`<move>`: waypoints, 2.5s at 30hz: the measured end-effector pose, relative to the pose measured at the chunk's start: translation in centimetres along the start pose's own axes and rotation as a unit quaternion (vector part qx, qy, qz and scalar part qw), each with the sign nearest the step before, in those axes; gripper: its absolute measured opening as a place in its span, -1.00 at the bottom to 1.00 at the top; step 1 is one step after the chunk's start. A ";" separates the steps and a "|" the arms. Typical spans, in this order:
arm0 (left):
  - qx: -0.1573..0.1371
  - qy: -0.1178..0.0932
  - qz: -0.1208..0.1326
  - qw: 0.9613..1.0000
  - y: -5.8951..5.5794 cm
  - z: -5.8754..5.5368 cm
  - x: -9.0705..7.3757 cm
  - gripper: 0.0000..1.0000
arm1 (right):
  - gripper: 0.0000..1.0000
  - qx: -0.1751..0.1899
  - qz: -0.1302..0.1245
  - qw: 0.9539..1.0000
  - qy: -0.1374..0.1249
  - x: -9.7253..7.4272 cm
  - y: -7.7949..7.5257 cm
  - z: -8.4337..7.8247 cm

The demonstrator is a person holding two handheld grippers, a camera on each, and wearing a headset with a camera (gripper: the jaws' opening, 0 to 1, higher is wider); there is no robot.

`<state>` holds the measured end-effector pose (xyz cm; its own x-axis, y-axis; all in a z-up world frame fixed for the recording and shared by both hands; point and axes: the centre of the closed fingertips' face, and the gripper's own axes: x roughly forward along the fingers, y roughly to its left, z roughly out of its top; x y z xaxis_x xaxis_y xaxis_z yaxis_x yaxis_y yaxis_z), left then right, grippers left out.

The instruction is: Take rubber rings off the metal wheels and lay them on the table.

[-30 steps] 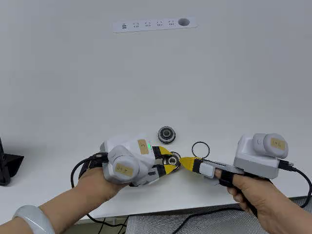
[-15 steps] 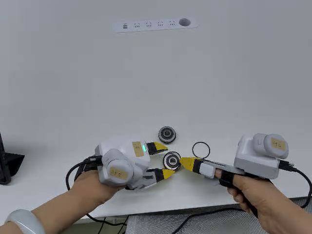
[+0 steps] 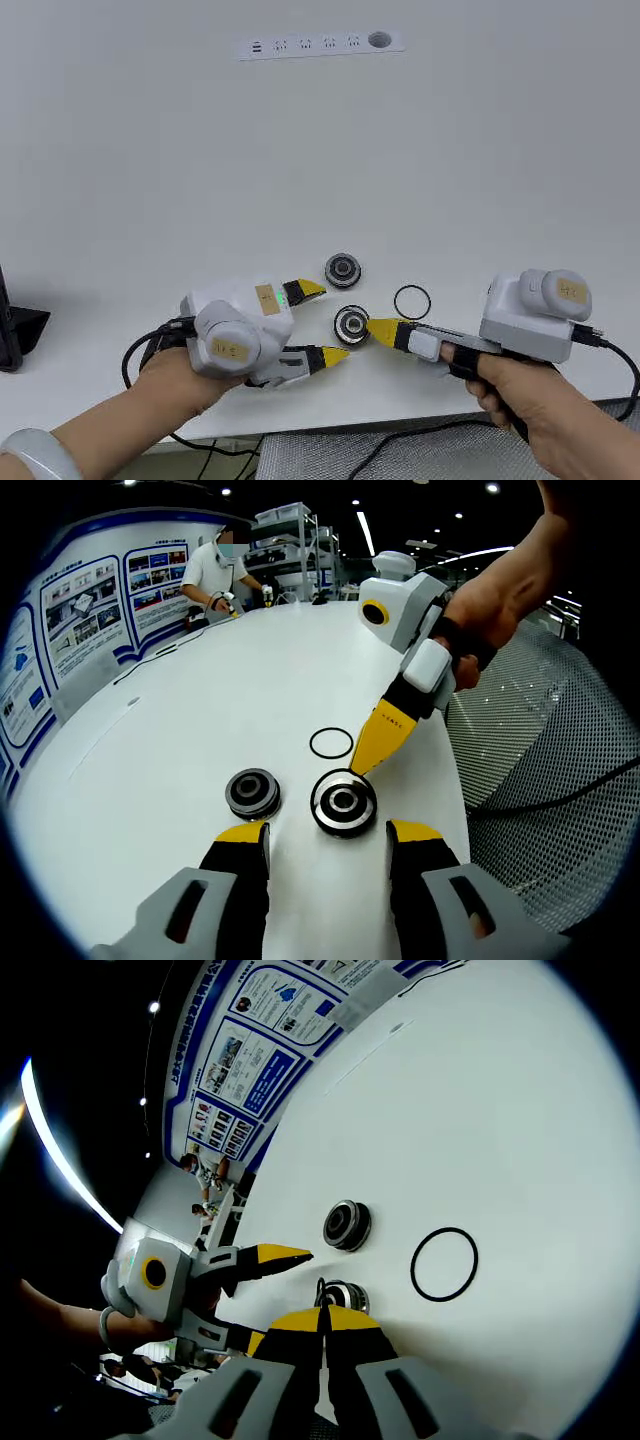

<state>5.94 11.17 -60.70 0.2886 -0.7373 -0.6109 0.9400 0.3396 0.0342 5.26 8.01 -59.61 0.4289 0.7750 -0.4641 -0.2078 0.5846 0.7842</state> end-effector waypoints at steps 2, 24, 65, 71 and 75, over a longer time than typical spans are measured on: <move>-0.002 0.000 0.004 1.000 0.1 -0.1 -0.1 0.02 | -0.96 0.000 0.001 1.000 0.000 0.0 0.1 0.0; -0.020 -0.001 0.022 1.000 0.8 -0.8 -0.7 0.22 | -0.96 0.022 0.019 0.999 -0.035 -1.2 0.9 1.8; -0.026 0.001 0.030 0.999 1.2 -1.2 -1.2 0.22 | -0.95 0.011 -0.089 0.994 -0.063 -4.2 -5.3 3.3; -0.026 0.001 0.030 0.999 1.1 -1.2 -1.2 0.20 | -0.95 -0.006 -0.101 0.993 -0.064 -4.3 -5.5 3.4; -0.027 0.001 0.030 0.999 1.1 -1.2 -1.2 0.20 | -0.89 -0.029 -0.111 0.992 -0.057 -4.3 -5.5 3.3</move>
<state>6.40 13.13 -60.90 0.3433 -0.7140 -0.6102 0.9101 0.4135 0.0282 7.46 0.71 -60.55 0.5662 0.5946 -0.5708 -0.1449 0.7536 0.6412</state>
